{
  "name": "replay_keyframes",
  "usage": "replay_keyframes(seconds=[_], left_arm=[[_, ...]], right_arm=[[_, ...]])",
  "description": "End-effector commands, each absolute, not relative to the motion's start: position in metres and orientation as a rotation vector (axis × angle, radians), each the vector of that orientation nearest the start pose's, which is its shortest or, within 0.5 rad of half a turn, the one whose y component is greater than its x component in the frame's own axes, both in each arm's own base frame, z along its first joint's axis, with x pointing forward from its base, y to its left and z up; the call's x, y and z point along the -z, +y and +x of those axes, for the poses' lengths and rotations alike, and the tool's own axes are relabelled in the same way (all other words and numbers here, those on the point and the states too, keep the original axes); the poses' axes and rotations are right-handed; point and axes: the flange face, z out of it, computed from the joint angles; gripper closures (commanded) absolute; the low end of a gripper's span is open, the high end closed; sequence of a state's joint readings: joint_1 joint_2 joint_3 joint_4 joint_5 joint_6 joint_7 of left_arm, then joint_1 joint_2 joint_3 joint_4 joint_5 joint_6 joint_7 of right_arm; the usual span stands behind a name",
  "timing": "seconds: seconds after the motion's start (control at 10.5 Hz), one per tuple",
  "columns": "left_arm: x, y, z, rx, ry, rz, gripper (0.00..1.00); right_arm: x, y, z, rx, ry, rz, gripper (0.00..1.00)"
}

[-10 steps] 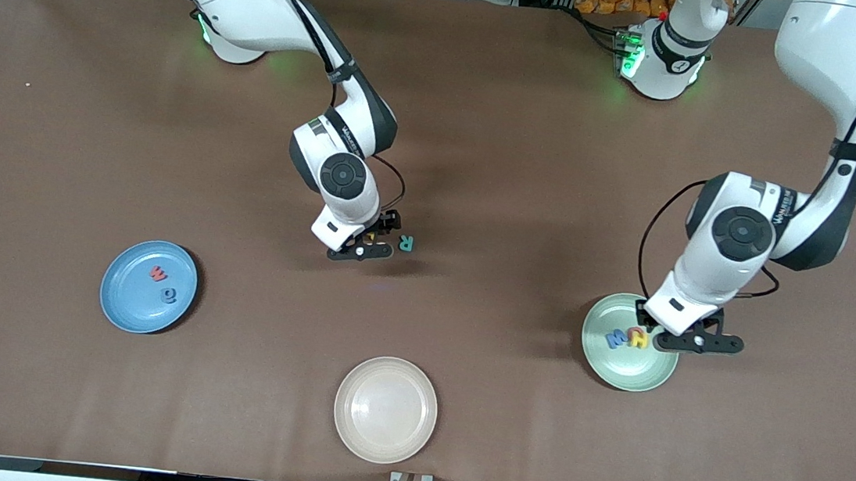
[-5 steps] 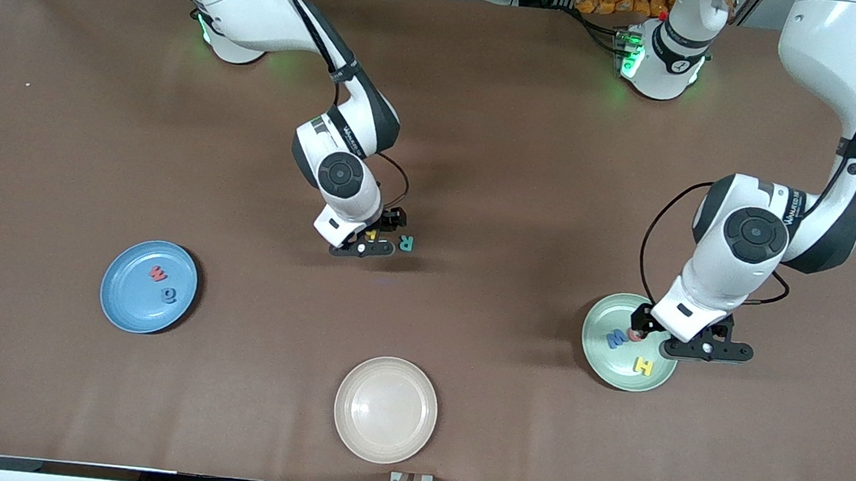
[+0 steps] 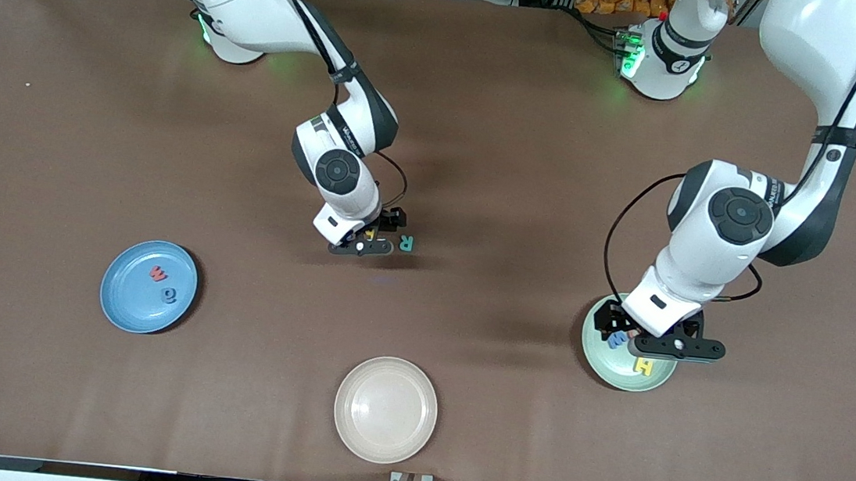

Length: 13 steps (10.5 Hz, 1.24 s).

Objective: Sort upper and lower case letters into plates
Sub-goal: 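Place the H on the green plate while the right gripper grasps the h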

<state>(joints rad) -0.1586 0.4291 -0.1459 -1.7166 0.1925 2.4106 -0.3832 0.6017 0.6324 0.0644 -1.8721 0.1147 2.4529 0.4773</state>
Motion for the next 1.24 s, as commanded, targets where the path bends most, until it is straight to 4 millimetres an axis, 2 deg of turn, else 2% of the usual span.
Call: replay_keyframes(seconds=[0.0, 0.29, 0.48, 0.76, 1.14], left_arm=[[-0.398, -0.211, 0.663, 0.514, 0.066, -3.136, 0.0], [-0.438, -0.235, 0.666, 0.582, 0.103, -3.15, 0.0], [-0.468, -0.236, 0.672, 0.561, 0.09, -3.142, 0.0], [-0.485, -0.238, 0.672, 0.538, 0.09, -3.14, 0.0], [-0.501, -0.248, 0.661, 0.383, 0.108, -3.128, 0.0]], right_arm=[[-0.177, 0.395, 0.491, -0.112, -0.073, -3.054, 0.0], [-0.175, 0.395, 0.488, -0.105, -0.089, -3.06, 0.0], [-0.172, 0.394, 0.484, -0.112, -0.1, -3.07, 0.0], [-0.173, 0.389, 0.486, -0.099, -0.116, -3.085, 0.0], [-0.172, 0.381, 0.491, -0.092, -0.096, -3.094, 0.0]])
